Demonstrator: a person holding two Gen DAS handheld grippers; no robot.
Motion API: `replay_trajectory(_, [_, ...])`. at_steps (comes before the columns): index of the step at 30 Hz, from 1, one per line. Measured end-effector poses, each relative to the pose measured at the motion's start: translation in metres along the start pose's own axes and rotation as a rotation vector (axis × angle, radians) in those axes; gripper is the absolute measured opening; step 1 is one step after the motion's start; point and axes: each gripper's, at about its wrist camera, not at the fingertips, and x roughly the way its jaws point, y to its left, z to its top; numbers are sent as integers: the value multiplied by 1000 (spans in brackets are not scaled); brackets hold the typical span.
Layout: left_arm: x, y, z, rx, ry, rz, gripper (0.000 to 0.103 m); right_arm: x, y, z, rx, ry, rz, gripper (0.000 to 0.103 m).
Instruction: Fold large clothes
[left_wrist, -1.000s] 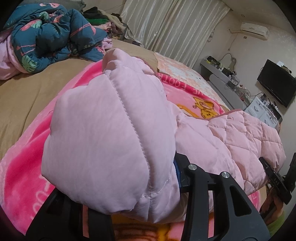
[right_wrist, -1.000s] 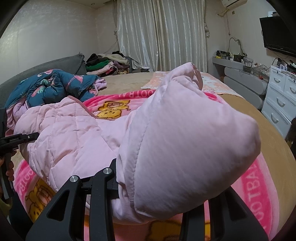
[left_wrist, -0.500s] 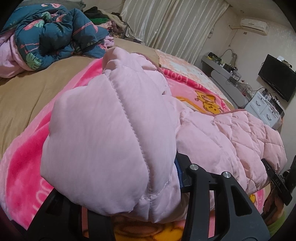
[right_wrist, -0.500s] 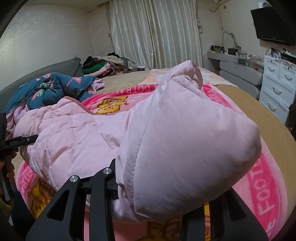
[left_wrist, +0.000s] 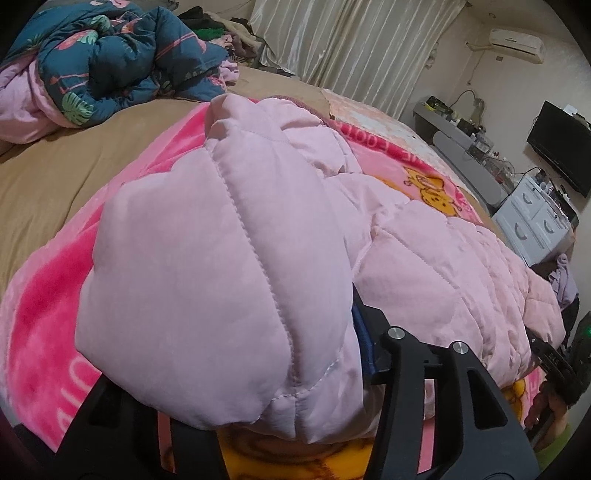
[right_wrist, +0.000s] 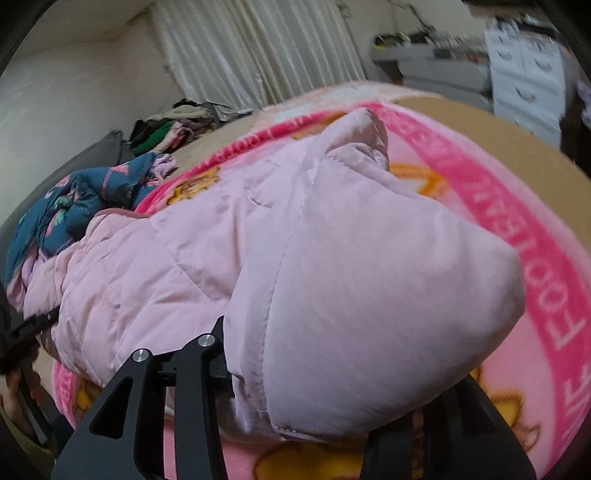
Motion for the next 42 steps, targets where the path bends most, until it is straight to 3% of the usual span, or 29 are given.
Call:
replay_trajectory(9, [0,-1,-5,-9,13,16,47,5,-3,-1,71,38,-5,58])
replay_trajectory(14, [-3,1,-7,-14,24,20,56,-2,-15,-3,118,60,-6,80])
replay_trajectory(20, [-9,8,-13,-42,27,16,66,-12,-14,-6,107,66,-17,92])
replay_trajectory(25, [-21,13,-20,-48,19,21,75,-22,-14,-12,91,60,-26,93])
replay_trajectory(30, [-36,17,-29,-63,-1,20,77,-38,-13,-19,66,39,-39,93])
replay_trajectory(31, [-39,17,-31,-61,-3,27,80,-43,-12,-21,57,31,-47,99])
replay_trajectory(33, [-46,14,-36,-42,-10,46,89,-54,-11,-24,35,4,-72,99])
replay_trajectory(42, [-84,8,-41,-16,-69,62,94,-106,3,-31,-52,-103,-120,99])
